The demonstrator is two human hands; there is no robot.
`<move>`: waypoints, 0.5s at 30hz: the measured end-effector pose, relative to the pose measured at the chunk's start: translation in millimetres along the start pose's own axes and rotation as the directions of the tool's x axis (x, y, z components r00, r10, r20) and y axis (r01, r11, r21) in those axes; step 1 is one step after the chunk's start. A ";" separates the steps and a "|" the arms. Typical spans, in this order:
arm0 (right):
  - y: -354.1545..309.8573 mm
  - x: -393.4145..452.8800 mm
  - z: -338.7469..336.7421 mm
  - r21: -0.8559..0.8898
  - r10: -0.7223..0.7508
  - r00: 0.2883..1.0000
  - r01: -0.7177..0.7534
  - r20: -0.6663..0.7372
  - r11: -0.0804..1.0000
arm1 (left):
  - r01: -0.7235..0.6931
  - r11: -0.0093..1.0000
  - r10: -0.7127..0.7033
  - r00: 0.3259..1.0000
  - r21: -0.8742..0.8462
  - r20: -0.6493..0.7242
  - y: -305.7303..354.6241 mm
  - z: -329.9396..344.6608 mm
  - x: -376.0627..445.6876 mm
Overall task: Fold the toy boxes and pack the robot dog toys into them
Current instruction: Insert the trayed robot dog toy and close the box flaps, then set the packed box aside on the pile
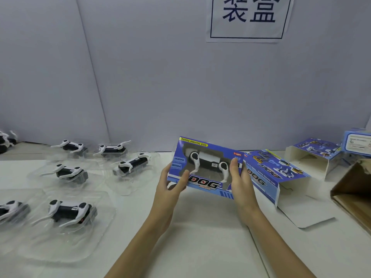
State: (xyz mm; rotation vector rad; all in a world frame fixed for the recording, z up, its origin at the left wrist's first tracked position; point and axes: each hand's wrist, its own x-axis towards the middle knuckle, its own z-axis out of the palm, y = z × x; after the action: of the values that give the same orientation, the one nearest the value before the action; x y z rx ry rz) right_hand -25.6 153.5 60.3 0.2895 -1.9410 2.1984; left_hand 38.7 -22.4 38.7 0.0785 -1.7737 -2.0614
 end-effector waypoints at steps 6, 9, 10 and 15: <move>-3.7 0.3 -6.4 0.079 0.028 0.998 -0.033 0.064 0.996 | 0.039 0.987 -0.046 0.998 -0.155 -0.044 1.1 -6.9 1.9; -7.1 0.4 -9.1 0.056 0.124 0.976 -0.136 0.179 0.989 | 0.074 0.964 -0.095 0.993 -0.255 -0.068 7.6 -13.7 7.5; -8.4 1.2 -9.5 0.045 0.158 0.967 -0.170 0.202 0.984 | 0.066 0.963 -0.090 0.993 -0.262 -0.078 9.0 -14.5 8.9; -6.0 -1.6 -7.0 0.122 0.275 0.947 -0.297 0.165 0.947 | 0.109 0.946 -0.143 0.986 -0.305 -0.090 0.7 -0.2 5.2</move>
State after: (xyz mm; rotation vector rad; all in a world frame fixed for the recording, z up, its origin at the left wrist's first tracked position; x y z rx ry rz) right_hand -22.6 161.1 64.7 0.2048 -2.0105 2.5788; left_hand 34.3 -24.4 40.5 0.2182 -1.4067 -2.3449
